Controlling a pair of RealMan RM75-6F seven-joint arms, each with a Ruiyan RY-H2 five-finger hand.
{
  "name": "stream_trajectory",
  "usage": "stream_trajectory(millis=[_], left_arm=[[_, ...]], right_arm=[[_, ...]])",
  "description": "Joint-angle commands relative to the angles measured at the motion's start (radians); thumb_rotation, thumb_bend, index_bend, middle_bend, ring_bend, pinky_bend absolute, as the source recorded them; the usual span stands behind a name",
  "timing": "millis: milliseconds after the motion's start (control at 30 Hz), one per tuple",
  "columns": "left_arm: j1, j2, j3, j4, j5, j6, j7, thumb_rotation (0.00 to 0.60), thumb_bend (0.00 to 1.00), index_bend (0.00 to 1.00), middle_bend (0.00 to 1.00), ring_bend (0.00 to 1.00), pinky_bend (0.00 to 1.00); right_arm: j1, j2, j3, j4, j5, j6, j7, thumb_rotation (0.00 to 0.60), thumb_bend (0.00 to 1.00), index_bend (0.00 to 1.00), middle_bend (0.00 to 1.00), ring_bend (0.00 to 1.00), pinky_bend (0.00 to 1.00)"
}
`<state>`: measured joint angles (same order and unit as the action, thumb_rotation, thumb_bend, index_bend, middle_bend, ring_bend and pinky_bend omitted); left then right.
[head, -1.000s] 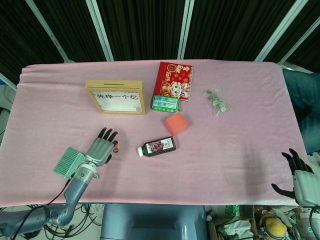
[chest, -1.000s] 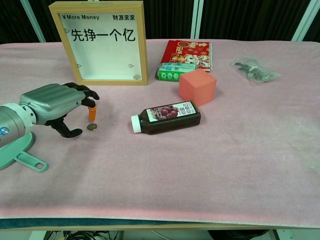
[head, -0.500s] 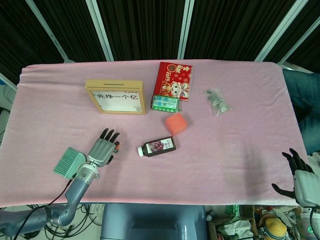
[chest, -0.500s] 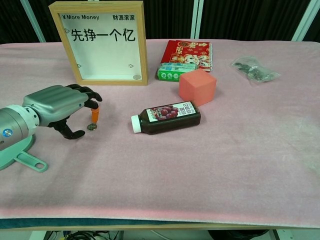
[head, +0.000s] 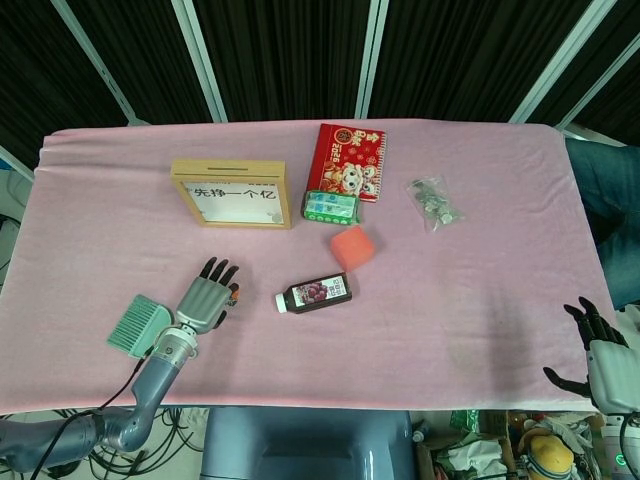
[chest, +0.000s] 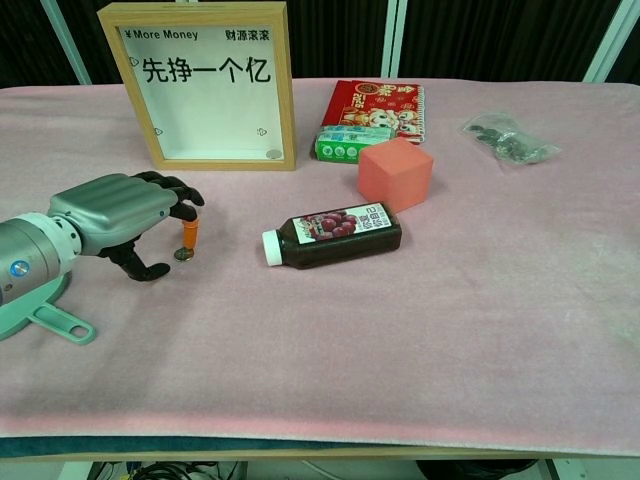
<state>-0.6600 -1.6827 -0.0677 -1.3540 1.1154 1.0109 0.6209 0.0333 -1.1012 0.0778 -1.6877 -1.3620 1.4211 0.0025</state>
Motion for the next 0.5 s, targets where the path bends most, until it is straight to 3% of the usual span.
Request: stream_trajectory(millis=[33, 500], left_arm=[[0.0, 0.0, 0.0, 0.001, -0.001, 0.0, 0.002, 0.6, 0.35, 0.42, 0.09, 0.0, 0.0], [-0.004, -0.008, -0.001, 0.011, -0.01, -0.011, 0.007, 0.6, 0.35, 0.42, 0.1, 0.0, 0.0]], right_arm=[[0.0, 0.0, 0.0, 0.0, 0.0, 0.0, 0.0, 0.6, 0.07, 0.14, 0.02, 0.13, 0.2], [0.0, 0.0, 0.001, 0.0, 0.0, 0.0, 0.002, 0.6, 0.07, 0.14, 0.02, 0.13, 0.2]])
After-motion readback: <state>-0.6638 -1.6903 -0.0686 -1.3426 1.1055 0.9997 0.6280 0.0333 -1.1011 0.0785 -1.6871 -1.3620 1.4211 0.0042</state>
